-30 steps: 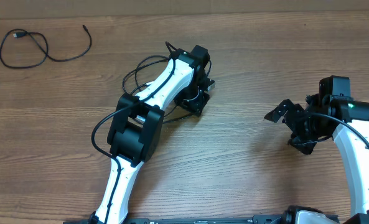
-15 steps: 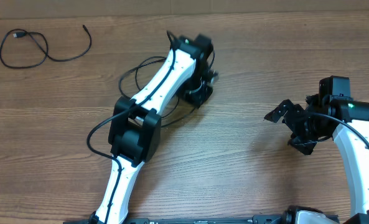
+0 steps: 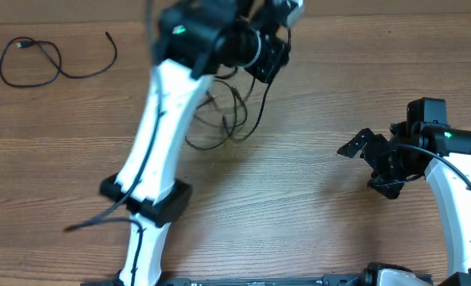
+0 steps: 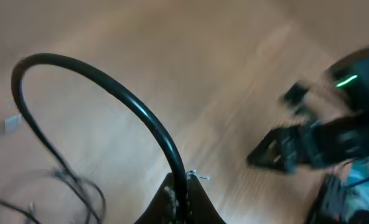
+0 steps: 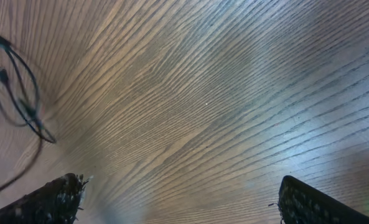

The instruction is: Untangle cables

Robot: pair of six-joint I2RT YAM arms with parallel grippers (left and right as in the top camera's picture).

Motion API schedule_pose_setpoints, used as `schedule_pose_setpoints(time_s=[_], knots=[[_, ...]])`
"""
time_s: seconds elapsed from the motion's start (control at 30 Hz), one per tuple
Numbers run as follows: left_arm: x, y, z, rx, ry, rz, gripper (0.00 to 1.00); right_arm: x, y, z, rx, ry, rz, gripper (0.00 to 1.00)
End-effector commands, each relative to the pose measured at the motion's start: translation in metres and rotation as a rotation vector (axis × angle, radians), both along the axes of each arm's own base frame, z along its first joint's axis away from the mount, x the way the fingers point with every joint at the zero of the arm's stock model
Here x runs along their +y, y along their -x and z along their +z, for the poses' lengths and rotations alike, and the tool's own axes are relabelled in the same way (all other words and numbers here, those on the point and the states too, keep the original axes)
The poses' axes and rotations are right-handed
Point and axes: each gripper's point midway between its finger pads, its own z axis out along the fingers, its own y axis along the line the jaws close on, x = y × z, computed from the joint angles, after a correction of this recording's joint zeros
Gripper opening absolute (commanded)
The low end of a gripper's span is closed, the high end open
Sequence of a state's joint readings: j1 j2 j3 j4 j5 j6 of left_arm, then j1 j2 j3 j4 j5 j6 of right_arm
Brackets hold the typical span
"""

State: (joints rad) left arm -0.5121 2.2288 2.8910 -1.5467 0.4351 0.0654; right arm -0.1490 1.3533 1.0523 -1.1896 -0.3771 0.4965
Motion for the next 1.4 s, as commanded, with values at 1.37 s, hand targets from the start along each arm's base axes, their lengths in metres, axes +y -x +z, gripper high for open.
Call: schedule_pose_setpoints(time_s=[1.37], knots=[[0.150,-0.006,0.155,-0.433,0.047,0.741,0.04,-0.003,-0.002,-0.002,-0.011,0.012,0.002,1.00]])
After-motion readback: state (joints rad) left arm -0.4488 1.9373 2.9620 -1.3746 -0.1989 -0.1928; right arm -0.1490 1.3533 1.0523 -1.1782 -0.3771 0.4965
